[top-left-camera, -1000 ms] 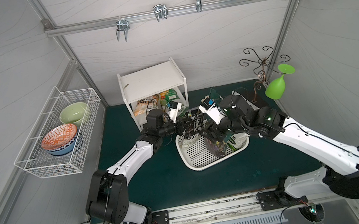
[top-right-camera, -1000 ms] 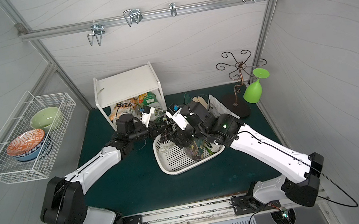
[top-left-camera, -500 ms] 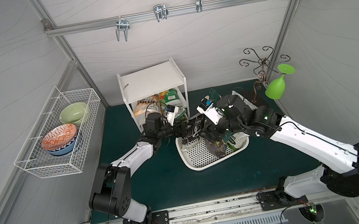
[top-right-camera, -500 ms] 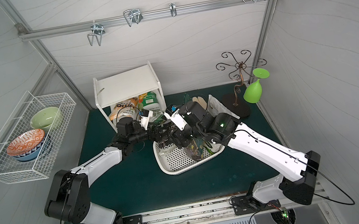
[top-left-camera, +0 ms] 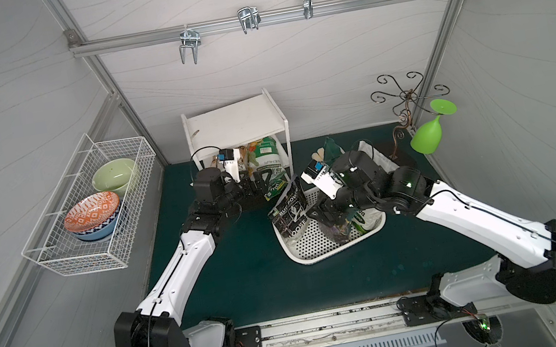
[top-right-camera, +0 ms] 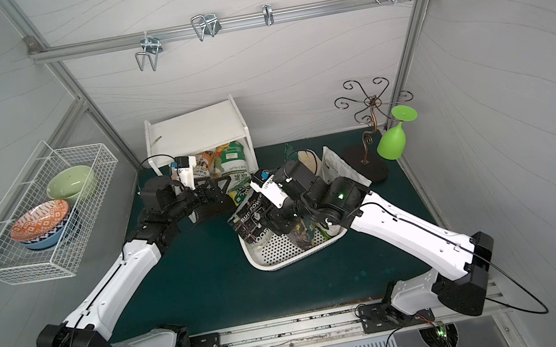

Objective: Take down the fertilizer bag from the shelf
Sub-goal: Adjust the fertilizer bag in the storage box, then move the storage box to the center of the board.

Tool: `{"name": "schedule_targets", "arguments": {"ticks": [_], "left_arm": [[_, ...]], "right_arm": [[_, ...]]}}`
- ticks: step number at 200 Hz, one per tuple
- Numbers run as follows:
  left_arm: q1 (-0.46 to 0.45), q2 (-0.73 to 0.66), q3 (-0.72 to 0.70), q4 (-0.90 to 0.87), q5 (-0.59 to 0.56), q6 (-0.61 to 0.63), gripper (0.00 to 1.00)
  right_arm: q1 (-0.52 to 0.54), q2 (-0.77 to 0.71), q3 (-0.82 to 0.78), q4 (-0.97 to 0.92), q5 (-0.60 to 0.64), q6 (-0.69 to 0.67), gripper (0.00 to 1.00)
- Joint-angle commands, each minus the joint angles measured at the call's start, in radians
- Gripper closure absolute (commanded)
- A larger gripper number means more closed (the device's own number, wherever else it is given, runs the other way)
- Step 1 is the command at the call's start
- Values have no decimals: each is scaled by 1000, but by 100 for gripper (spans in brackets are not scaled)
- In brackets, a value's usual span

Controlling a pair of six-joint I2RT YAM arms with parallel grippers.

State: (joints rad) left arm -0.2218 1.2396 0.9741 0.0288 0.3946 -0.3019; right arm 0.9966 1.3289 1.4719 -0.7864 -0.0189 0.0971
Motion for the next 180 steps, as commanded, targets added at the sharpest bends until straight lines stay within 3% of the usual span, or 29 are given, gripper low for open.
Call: {"name": "schedule_targets", "arguments": {"ticks": [1,24,57,96,146,180], "left_arm": [[17,-25,-10,-34,-60,-89,4],[23,-72,-100,-16,-65,-147,5],[23,-171,-196,-81,-132,-162,6],[22,-286,-346,-101,-94,-224,11],[24,-265,-432,-59,-168,-264,10],[29,-225,-378,-90,-181,-221,8]], "right_arm": [[62,20,-31,11,3,34,43],[106,90,-53,25,0,81,57],[114,188,-108,52,54,133,63],[105,289,-147,18,88,161,67],[178,250,-148,32,36,111,44],[236,330,-128,31,75,81,43]]}}
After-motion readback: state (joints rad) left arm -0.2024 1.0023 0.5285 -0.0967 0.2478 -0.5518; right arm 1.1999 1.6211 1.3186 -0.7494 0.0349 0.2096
